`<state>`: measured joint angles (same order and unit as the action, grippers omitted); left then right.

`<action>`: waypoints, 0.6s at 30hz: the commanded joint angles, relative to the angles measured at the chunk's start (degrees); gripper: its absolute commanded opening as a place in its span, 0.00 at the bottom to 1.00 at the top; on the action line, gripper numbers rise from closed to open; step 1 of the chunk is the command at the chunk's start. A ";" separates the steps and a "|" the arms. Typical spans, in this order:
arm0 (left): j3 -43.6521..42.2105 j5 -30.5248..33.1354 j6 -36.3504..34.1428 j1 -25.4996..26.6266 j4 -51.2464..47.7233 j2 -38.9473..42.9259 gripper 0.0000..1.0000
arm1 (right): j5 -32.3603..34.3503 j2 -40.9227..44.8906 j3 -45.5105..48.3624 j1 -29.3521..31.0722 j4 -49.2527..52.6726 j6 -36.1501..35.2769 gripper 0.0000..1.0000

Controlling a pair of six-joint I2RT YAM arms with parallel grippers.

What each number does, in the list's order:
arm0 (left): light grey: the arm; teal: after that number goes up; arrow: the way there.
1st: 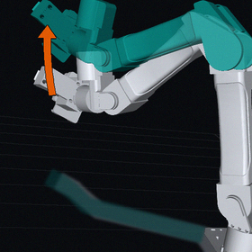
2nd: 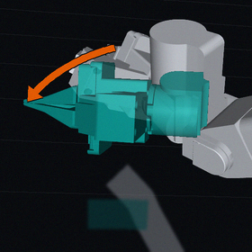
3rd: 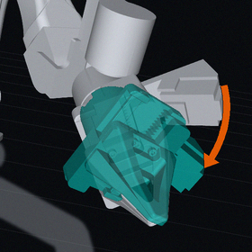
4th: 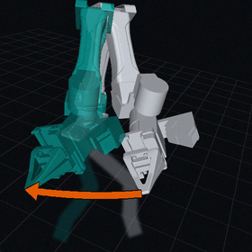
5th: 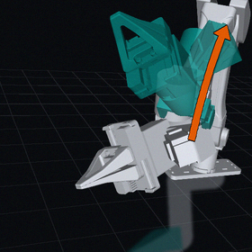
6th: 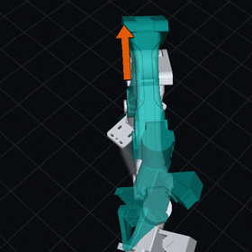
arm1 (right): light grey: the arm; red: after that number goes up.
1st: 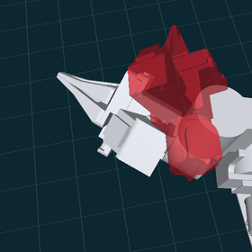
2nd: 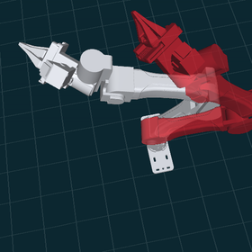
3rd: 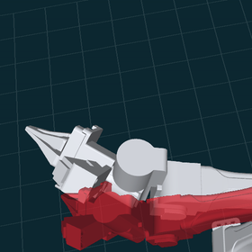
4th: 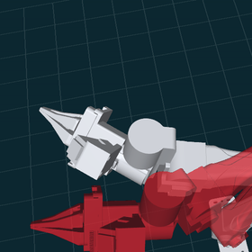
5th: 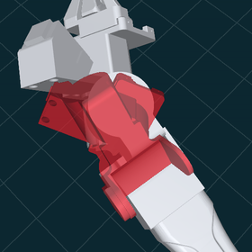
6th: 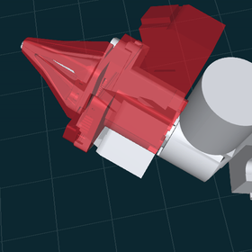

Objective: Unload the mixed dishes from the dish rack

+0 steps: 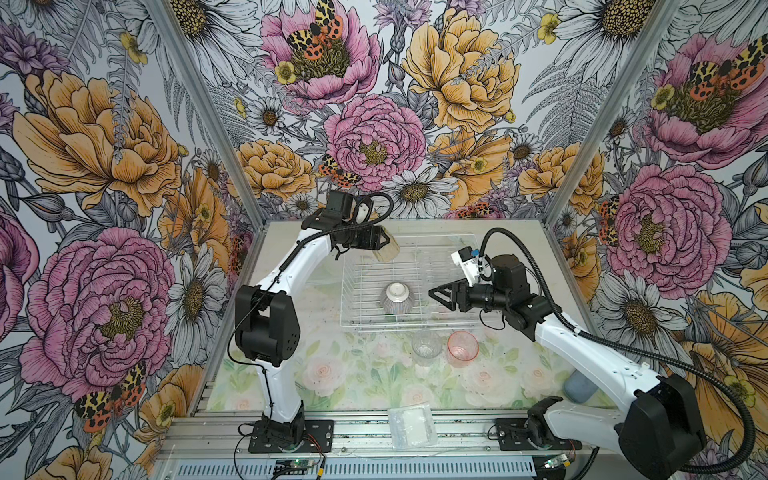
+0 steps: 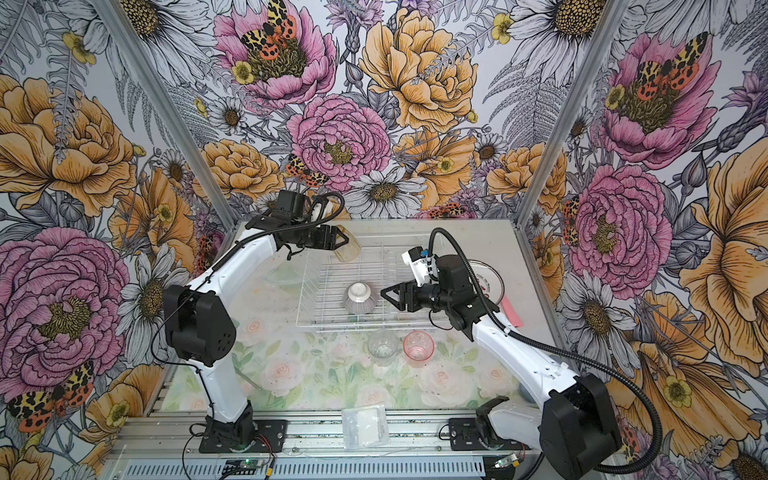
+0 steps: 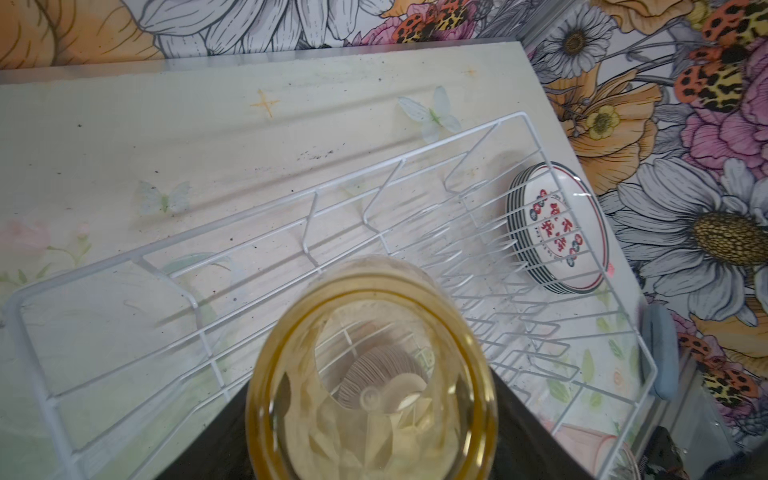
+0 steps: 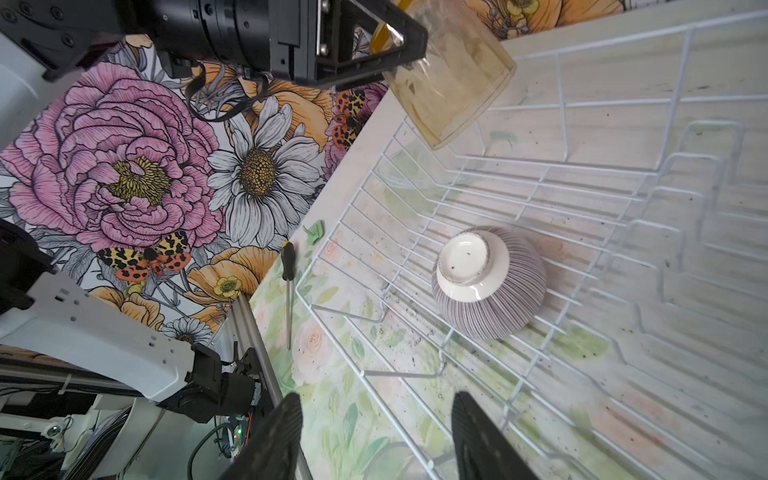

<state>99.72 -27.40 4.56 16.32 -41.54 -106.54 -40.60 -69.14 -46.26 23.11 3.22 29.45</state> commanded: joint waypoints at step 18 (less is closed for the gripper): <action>-14.72 -25.27 16.64 3.05 28.99 12.75 0.59 | -5.50 -9.08 2.44 -1.82 -44.80 22.01 0.47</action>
<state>86.30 -48.40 17.34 18.65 -20.36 -96.18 -45.78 -77.17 -42.24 21.67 -35.22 49.12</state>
